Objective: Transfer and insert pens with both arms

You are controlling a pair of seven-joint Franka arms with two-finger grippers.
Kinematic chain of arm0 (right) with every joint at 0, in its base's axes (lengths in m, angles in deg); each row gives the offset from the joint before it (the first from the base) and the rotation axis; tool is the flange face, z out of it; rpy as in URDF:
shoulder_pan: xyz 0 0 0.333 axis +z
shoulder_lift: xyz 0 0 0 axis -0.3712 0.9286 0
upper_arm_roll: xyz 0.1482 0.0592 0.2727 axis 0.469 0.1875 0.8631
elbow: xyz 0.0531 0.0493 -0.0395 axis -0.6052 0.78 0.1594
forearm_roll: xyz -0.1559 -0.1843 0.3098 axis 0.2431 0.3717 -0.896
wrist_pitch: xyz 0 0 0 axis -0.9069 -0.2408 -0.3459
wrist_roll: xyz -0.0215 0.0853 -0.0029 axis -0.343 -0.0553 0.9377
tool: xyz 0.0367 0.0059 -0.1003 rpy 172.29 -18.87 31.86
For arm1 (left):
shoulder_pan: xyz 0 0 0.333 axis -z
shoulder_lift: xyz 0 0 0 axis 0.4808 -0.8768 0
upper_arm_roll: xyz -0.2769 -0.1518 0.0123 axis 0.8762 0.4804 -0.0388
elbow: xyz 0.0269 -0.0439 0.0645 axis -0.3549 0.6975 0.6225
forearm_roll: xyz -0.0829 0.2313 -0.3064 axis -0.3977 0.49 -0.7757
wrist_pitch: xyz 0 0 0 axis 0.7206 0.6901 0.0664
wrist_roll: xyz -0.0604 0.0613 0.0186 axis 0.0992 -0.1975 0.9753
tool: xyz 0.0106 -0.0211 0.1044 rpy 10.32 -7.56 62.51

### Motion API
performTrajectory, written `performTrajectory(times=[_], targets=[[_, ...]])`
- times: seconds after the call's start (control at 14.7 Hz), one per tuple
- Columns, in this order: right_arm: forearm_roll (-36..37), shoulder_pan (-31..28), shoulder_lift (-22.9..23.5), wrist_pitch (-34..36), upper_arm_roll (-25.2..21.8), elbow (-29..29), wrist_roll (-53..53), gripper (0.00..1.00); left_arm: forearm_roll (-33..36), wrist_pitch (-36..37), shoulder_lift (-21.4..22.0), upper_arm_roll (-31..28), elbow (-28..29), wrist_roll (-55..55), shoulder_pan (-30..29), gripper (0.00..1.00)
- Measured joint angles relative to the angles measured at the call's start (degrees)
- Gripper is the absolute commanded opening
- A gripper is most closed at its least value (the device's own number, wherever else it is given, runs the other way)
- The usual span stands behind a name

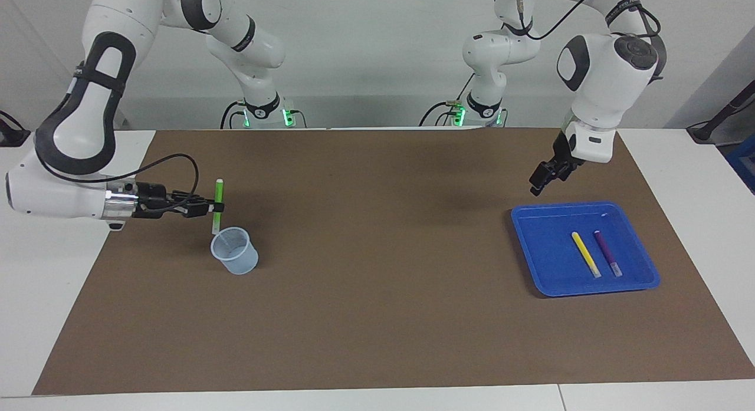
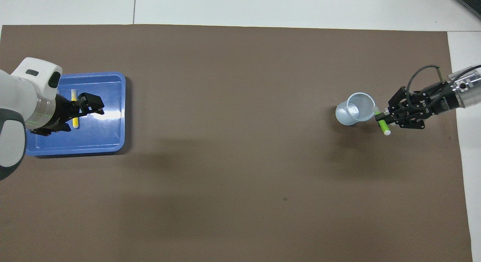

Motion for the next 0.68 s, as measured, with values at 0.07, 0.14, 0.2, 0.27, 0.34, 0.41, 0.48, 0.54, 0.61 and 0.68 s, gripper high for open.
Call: performTrajectory(times=[0.07,0.14,0.2,0.27,0.34,0.41,0.48,0.54,0.61,0.68], targets=[[-0.5,0.1,0.5,0.0,0.0,-0.5,-0.3,0.00,0.6,0.1,-1.1,0.0,-0.7,2.4,-1.0,1.00],[-1.0,0.2,1.0,0.0,0.0,-1.1,-0.6,0.00,1.7,0.2,-1.9,-0.1,-0.8,4.6,-1.8,1.00],[-2.0,0.2,1.7,0.0,0.0,-1.7,-1.2,0.00,3.3,0.2,-2.7,-0.1,-0.8,6.2,-2.3,1.00],[-3.1,0.2,2.4,0.0,0.0,-2.3,-1.8,0.00,4.7,0.0,-3.4,-0.1,-0.8,7.6,-2.6,1.00],[-3.7,0.2,3.0,0.0,0.0,-2.6,-2.1,0.00,5.6,-0.2,-4.1,-0.1,-0.8,9.2,-2.9,1.00],[-4.1,0.2,3.5,0.0,0.0,-2.9,-2.2,0.00,6.0,-0.8,-4.8,-0.1,-0.8,11.1,-3.6,1.00],[-4.7,0.2,3.9,0.0,0.0,-3.0,-2.2,0.00,6.1,-1.6,-5.5,-0.1,-0.8,13.2,-4.6,1.00],[-5.2,0.2,4.2,0.0,0.0,-3.0,-2.2,0.00,6.2,-2.6,-6.2,-0.2,-0.8,15.2,-5.6,1.00],[-5.5,0.2,4.5,0.0,0.0,-3.0,-2.2,0.00,6.6,-3.7,-7.0,-0.2,-0.8,16.6,-6.3,1.00],[-5.7,0.2,4.7,0.0,0.0,-3.0,-2.2,0.00,7.5,-4.9,-8.1,-0.2,-0.7,17.3,-6.5,1.00]])
